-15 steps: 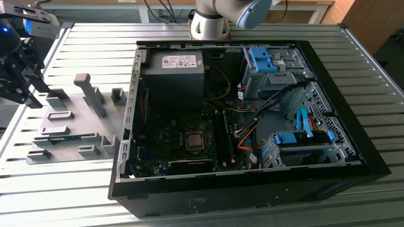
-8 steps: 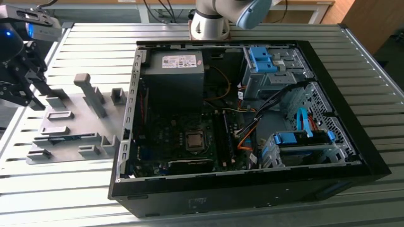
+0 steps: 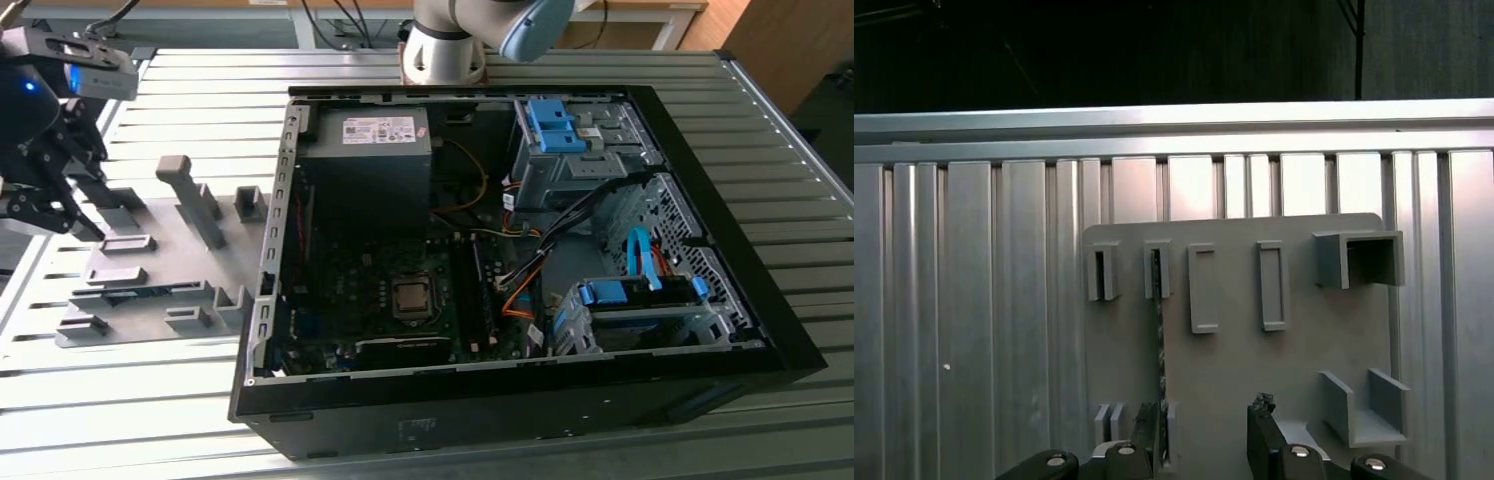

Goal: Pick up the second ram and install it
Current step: 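Pick up the second ram and move it above second insertion slot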

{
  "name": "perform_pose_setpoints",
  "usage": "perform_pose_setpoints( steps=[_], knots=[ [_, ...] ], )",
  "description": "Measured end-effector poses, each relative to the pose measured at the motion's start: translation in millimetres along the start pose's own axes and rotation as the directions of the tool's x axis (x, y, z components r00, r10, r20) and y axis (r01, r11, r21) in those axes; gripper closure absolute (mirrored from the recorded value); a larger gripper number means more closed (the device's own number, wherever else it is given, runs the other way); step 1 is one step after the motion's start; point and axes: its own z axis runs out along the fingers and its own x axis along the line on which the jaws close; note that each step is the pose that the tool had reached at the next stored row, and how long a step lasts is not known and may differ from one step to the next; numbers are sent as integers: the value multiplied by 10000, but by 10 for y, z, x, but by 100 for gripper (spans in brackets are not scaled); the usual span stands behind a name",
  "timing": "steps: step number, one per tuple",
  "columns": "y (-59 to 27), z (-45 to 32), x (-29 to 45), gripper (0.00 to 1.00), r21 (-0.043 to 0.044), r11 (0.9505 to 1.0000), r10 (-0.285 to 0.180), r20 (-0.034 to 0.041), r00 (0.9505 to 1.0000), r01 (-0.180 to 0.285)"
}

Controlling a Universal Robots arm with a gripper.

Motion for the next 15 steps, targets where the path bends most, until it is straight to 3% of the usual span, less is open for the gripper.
perform_pose_setpoints(
  steps=[5,15],
  knots=[
    [14,85,16,53,1,10000,88,-1,10000,-88],
    [15,96,16,53,0,10000,89,-1,10000,-89]
  ],
)
